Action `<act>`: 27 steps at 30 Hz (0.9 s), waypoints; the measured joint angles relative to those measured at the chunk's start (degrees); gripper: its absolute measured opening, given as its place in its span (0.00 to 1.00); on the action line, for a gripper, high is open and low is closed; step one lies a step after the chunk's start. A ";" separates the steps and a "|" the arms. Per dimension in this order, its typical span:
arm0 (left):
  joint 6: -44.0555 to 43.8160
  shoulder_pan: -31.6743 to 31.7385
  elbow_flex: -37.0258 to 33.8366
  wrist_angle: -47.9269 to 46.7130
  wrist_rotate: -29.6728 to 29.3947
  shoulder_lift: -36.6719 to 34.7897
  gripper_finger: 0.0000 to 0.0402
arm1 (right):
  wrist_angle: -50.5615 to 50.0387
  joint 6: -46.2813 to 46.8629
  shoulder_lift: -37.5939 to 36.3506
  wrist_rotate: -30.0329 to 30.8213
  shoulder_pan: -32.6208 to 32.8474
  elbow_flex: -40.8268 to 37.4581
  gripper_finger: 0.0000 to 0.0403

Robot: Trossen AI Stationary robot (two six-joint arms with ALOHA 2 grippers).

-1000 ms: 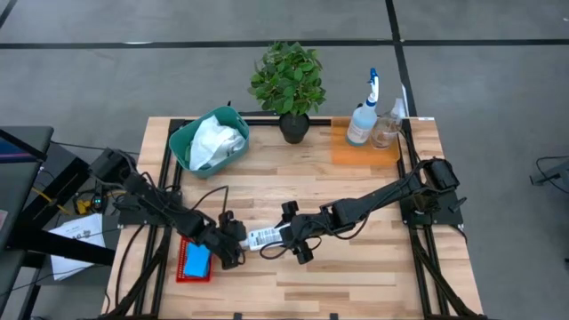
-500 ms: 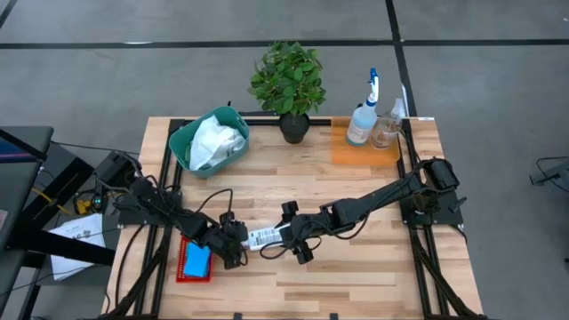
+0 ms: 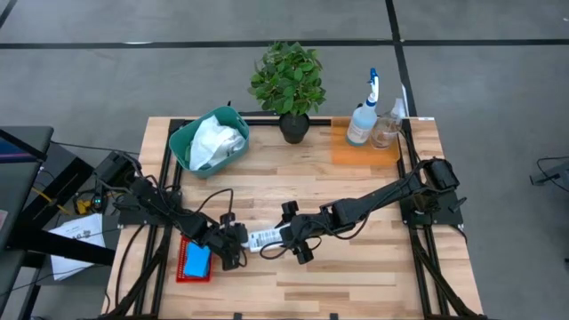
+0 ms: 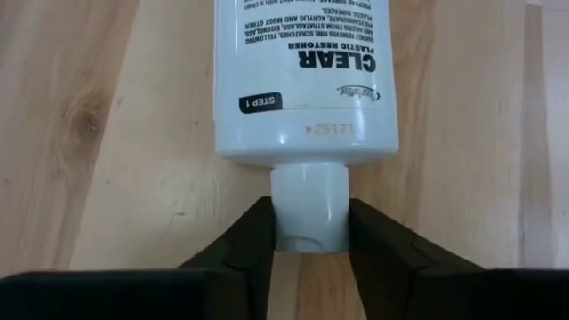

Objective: Pick & Place Kitchen Items
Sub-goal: Put the clear restorer into the orange bin

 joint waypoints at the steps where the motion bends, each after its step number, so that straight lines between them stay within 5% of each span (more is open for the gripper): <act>1: 0.65 0.00 0.00 0.02 0.15 -0.02 0.27 | 0.00 0.00 0.00 -0.01 -0.02 0.00 0.66; 12: 2.14 0.53 -0.07 -0.21 2.10 -1.93 0.27 | -0.28 -1.66 -1.03 0.05 0.41 -0.07 0.66; 21: 6.17 0.55 -1.01 1.50 2.60 -15.47 0.27 | -0.66 -4.43 -10.16 2.23 4.57 -0.02 0.66; 27: 6.66 0.57 -5.74 7.47 2.66 -22.91 0.27 | 0.00 -10.15 -12.72 13.80 11.29 -0.02 0.66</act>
